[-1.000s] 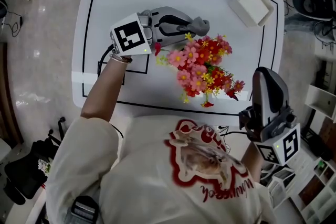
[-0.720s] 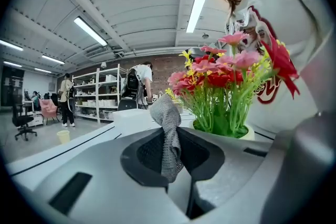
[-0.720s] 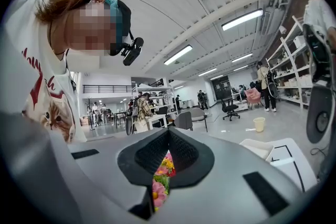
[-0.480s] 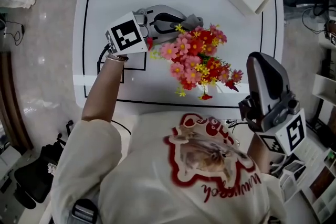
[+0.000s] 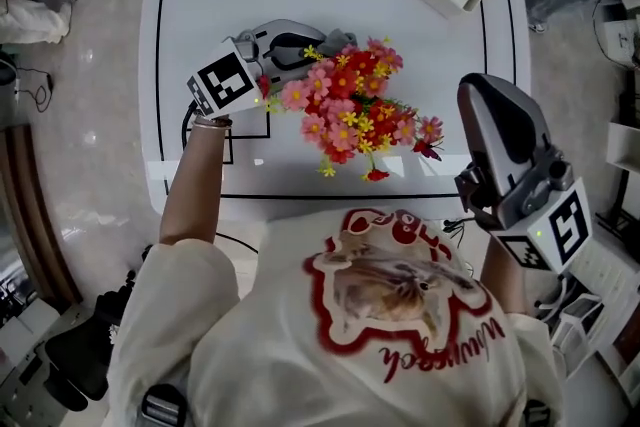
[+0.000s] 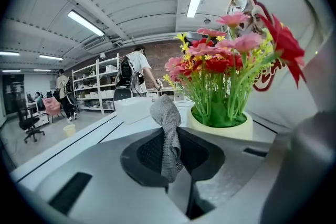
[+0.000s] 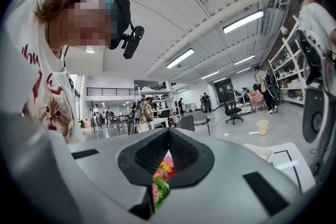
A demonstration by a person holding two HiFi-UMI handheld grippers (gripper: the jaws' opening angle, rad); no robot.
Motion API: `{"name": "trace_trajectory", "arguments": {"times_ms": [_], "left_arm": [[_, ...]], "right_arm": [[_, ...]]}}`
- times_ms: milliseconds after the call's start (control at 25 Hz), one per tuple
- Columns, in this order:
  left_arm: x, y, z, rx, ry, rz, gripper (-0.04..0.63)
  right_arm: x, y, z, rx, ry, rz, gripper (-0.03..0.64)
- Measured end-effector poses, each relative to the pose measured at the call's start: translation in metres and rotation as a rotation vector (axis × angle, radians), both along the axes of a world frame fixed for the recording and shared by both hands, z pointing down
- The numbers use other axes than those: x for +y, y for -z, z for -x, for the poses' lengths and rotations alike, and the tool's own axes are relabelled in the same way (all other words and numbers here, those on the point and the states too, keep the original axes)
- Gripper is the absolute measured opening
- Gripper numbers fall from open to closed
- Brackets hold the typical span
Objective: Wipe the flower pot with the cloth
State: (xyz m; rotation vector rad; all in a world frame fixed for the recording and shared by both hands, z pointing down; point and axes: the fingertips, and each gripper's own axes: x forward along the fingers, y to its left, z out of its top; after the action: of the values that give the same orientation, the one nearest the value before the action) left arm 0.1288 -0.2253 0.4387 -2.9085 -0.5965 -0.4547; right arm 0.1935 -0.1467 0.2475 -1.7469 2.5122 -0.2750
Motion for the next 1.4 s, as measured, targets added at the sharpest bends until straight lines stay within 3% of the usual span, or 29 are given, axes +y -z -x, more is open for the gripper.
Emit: {"name": "trace_trajectory", "arguments": {"times_ms": [800, 1160, 1400], "left_arm": [[-0.004, -0.014, 0.011, -0.093, 0.076, 0.015, 0.053], [-0.015, -0.019, 0.019, -0.113, 0.156, 0.029, 0.054], [-0.008, -0.024, 0.024, -0.152, 0.142, -0.002, 0.054]], "right_arm": [[0.004, -0.001, 0.005, -0.009, 0.036, -0.014, -0.002], [0.006, -0.004, 0.009, -0.014, 0.046, -0.006, -0.002], [0.004, -0.004, 0.012, -0.016, 0.057, -0.007, -0.002]]}}
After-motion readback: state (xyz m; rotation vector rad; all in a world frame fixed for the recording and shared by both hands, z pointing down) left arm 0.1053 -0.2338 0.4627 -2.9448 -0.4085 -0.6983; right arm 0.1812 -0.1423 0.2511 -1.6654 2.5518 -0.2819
